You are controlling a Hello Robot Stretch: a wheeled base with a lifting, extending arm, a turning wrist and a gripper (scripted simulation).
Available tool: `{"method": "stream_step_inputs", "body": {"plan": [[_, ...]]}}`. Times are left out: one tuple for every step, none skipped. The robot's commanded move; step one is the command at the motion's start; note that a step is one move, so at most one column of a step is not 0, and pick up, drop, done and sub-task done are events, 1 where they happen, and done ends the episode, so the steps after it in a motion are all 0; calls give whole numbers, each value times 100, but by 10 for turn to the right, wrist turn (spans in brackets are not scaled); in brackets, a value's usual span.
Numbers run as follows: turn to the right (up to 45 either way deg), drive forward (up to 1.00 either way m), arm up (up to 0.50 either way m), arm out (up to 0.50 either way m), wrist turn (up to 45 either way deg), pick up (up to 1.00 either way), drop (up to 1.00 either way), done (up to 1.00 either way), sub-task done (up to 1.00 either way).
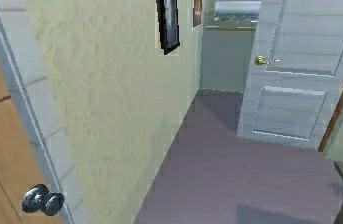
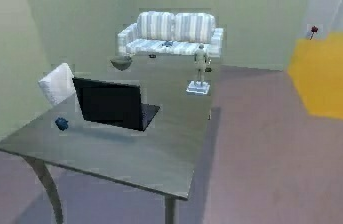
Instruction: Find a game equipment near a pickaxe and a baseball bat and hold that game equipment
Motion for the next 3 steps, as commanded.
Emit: {"method": "stream_step_inputs", "body": {"plan": [[120,0,0,0,0,0,0,0,0],[0,100,0,0,0,0,0,0,0],[0,95,0,0,0,0,0,0,0]]}}
